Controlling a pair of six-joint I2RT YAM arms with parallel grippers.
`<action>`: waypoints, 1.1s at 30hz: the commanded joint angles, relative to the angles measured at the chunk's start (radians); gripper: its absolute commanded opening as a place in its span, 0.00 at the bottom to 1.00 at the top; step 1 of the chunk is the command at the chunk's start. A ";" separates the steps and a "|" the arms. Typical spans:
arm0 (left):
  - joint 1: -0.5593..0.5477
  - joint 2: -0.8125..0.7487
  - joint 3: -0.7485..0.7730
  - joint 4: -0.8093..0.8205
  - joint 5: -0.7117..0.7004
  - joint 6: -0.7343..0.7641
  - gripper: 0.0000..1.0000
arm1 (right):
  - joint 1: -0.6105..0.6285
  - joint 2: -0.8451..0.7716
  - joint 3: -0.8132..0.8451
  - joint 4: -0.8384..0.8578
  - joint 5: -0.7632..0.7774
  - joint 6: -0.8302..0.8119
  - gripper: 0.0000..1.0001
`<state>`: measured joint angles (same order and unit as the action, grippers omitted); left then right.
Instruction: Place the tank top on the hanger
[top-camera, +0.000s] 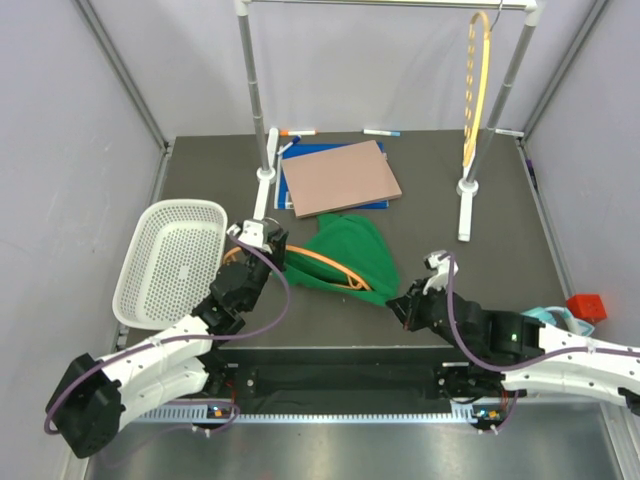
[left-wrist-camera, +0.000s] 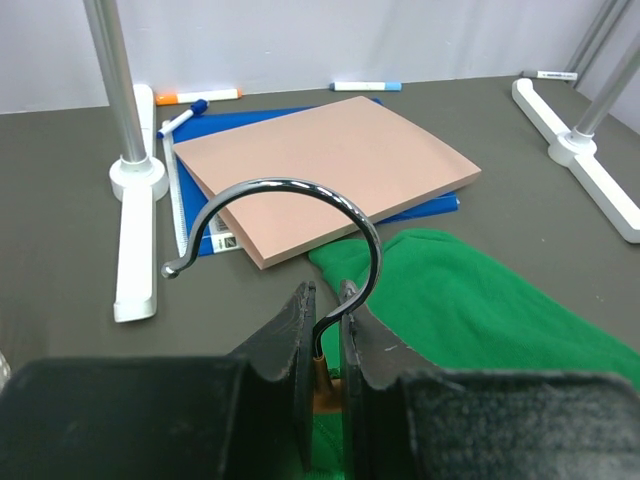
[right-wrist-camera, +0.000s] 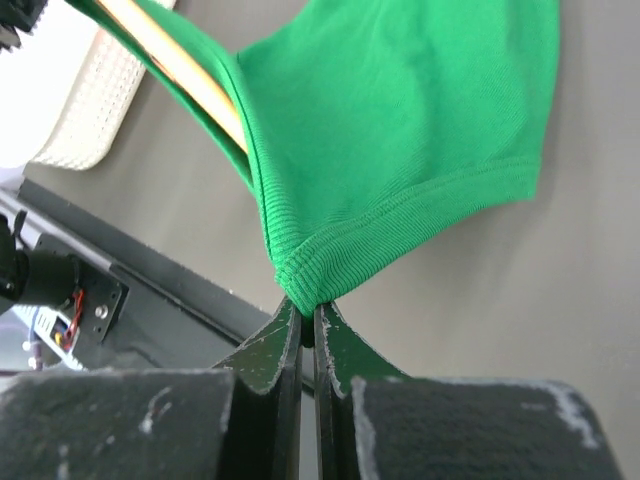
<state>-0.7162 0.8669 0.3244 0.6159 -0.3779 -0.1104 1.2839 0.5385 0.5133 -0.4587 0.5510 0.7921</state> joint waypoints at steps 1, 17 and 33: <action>0.008 0.007 0.007 0.107 0.040 -0.012 0.00 | -0.017 0.050 0.091 0.058 0.061 -0.079 0.00; 0.006 -0.002 0.005 0.102 0.066 -0.029 0.00 | -0.110 0.291 0.159 0.314 -0.120 -0.198 0.00; 0.006 0.007 0.010 0.100 0.106 -0.038 0.00 | -0.135 0.552 0.289 0.495 -0.286 -0.268 0.00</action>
<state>-0.7147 0.8822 0.3244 0.6281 -0.3016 -0.1329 1.1625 1.0508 0.7429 -0.0685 0.3298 0.5449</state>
